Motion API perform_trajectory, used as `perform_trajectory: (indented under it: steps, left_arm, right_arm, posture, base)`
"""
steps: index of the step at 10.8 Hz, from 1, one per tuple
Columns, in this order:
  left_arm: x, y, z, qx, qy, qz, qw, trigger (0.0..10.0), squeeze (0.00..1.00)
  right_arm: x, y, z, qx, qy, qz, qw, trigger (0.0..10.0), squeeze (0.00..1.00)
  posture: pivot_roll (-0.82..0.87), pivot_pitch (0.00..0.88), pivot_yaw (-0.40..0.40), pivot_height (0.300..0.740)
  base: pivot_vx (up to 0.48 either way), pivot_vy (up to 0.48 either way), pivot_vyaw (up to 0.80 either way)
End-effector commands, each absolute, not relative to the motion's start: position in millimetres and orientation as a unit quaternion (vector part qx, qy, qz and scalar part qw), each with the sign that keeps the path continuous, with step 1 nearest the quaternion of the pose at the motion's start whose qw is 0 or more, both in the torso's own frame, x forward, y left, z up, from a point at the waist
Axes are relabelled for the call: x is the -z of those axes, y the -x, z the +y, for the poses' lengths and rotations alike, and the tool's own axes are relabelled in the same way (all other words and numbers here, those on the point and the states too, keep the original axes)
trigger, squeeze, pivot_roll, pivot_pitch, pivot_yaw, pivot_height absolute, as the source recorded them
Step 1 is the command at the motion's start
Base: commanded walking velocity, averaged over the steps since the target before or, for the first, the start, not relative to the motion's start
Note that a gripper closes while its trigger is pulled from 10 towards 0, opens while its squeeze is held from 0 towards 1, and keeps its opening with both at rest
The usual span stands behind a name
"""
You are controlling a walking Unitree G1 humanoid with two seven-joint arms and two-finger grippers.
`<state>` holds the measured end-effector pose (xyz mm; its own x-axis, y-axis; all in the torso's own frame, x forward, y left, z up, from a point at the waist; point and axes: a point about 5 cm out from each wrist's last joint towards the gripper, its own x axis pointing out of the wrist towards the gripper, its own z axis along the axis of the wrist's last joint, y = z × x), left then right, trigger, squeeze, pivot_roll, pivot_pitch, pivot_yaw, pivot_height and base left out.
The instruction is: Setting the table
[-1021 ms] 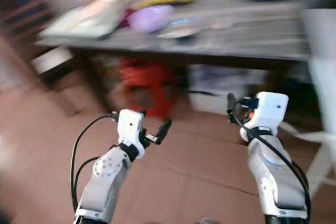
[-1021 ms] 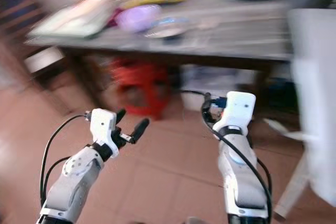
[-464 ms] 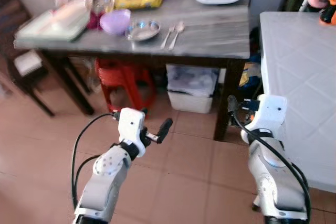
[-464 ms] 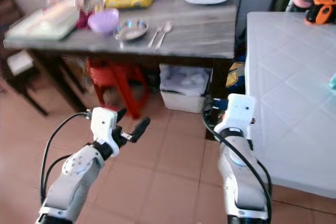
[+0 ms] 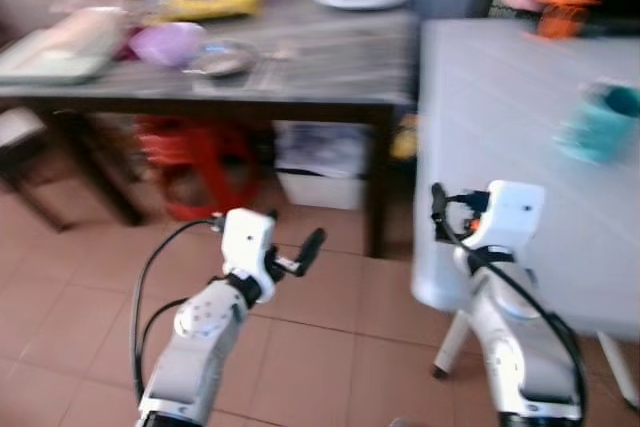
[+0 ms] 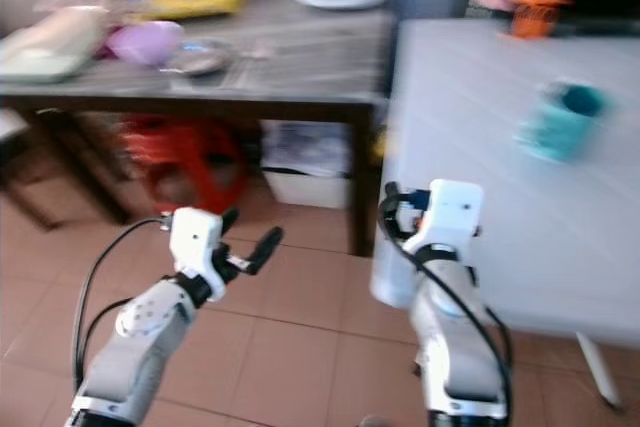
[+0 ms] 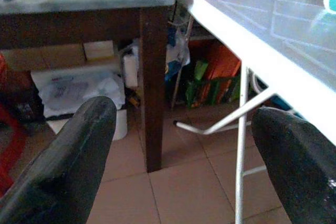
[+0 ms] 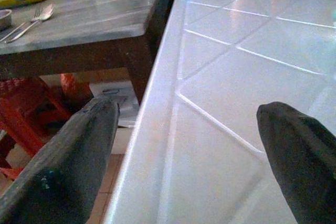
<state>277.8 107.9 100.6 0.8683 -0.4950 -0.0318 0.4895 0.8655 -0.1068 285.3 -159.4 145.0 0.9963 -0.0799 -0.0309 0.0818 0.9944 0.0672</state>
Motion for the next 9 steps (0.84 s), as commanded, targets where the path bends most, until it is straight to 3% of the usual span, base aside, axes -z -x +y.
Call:
perform_trajectory:
  steps: [1,8,9]
  left_arm:
    - [-100.2,-277.5,110.3,0.252,0.041,0.030,0.966,10.0,0.00]
    - [-104.9,-279.7,108.5,0.253,0.046,0.015,0.966,10.0,0.00]
    - [-104.6,-279.8,108.5,0.254,0.047,0.017,0.966,10.0,0.00]
  right_arm:
    - [-147.7,-285.9,-157.8,0.040,-0.029,0.010,0.999,10.0,0.00]
    - [-151.0,-284.2,-166.7,0.060,-0.019,-0.006,0.998,10.0,0.00]
    - [-149.9,-283.3,-168.7,0.063,-0.019,-0.004,0.998,10.0,0.00]
  posture:
    - [-0.11,0.100,0.145,0.740]
    - [-0.11,0.102,0.146,0.740]
    - [-0.12,0.104,0.147,0.740]
  base:
    - [0.000,0.000,0.00]
    - [0.000,0.000,0.00]
    - [0.000,-0.375,0.00]
